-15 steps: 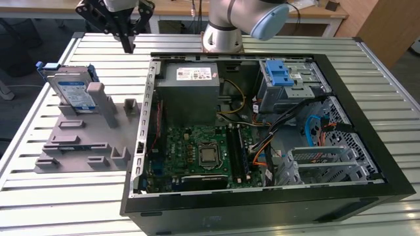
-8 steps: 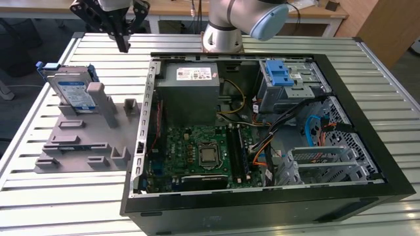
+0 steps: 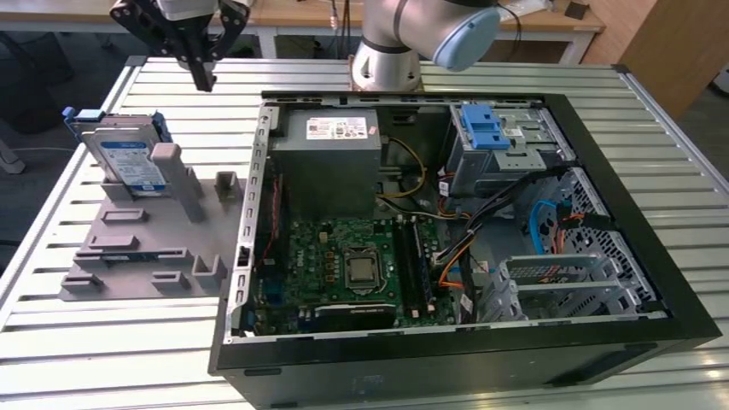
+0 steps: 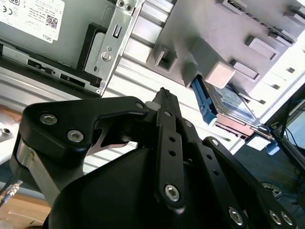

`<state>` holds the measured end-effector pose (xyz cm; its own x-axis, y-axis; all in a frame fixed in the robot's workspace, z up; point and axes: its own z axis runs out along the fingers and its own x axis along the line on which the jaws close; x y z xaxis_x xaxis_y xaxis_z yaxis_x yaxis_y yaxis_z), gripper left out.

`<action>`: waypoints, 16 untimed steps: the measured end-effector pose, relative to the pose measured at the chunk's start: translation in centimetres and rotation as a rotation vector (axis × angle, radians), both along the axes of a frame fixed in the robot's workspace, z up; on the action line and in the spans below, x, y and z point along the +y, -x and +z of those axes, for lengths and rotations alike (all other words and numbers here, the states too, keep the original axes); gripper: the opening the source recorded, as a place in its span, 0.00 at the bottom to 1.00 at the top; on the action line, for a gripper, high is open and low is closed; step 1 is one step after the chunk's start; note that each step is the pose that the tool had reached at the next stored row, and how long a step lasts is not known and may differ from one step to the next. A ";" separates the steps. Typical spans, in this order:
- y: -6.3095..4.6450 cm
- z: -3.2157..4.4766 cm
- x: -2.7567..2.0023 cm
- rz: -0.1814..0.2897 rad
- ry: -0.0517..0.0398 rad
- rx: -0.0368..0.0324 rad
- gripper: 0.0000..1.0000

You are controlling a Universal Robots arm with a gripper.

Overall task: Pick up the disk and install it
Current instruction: 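Reach for the disk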

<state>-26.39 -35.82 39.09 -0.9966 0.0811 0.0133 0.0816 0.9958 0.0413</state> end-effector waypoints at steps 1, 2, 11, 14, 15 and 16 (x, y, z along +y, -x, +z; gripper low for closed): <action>0.1 -0.01 0.00 0.000 0.0000 0.0006 0.11; 0.3 -0.03 0.00 0.000 0.0000 0.0012 0.11; 1.5 -0.14 0.00 0.000 0.0000 0.0061 0.11; 2.0 -0.17 0.00 0.000 0.0000 0.0075 0.11; 2.1 -0.19 0.00 0.000 -0.0001 0.0078 0.11; 2.3 -0.19 0.00 0.000 0.0000 0.0083 0.11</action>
<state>-28.66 -35.82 38.90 -0.9965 0.0812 0.0216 0.0820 0.9958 0.0407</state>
